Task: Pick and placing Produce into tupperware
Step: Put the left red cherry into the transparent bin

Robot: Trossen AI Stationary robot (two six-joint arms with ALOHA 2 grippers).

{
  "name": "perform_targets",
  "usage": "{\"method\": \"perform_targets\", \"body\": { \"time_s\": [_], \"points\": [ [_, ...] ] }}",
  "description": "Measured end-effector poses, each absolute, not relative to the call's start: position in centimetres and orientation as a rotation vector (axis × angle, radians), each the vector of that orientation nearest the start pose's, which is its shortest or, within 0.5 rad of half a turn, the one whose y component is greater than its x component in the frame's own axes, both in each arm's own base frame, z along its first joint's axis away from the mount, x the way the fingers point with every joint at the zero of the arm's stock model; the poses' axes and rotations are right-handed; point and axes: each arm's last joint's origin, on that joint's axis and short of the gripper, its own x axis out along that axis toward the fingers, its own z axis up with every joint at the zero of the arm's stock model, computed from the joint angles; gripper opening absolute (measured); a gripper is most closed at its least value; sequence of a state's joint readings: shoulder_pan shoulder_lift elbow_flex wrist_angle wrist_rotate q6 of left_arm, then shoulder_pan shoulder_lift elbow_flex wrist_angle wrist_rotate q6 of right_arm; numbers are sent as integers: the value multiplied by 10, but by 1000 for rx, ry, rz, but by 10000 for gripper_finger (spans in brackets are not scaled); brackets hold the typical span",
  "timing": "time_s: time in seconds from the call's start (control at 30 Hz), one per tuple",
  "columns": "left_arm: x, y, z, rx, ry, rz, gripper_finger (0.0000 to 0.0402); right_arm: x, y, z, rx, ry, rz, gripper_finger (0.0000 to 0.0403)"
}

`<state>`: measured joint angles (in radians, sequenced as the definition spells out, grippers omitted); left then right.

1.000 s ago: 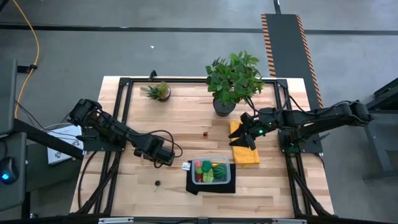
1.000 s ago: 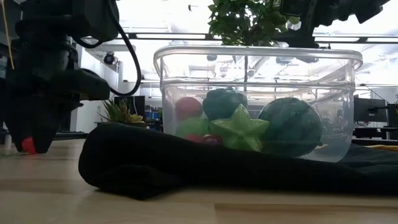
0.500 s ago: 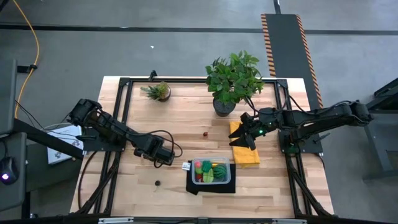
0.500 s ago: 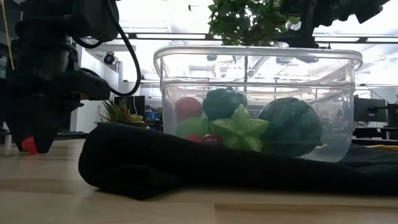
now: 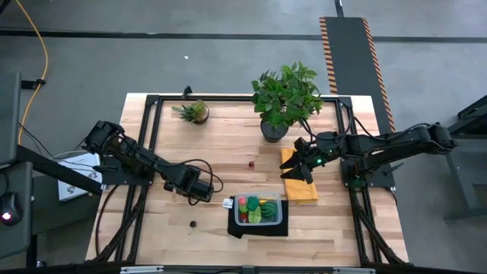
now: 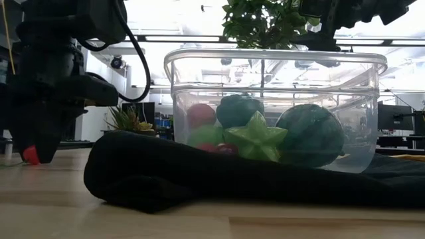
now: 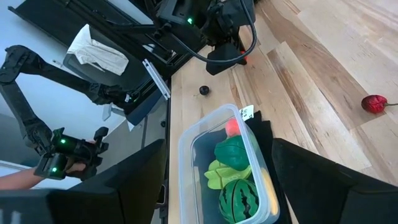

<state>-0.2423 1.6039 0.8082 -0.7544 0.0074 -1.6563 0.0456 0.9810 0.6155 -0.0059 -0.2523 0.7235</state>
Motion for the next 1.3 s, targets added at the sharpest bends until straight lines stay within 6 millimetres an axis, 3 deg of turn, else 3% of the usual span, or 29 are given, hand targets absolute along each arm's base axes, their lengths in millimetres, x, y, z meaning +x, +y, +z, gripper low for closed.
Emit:
{"method": "perform_targets", "body": {
  "time_s": [1.3],
  "points": [
    [238, -59, 138, -1109, 1273, 1071, 109, 212, 17, 257, 749, 461, 147, 282]
  ]
}}
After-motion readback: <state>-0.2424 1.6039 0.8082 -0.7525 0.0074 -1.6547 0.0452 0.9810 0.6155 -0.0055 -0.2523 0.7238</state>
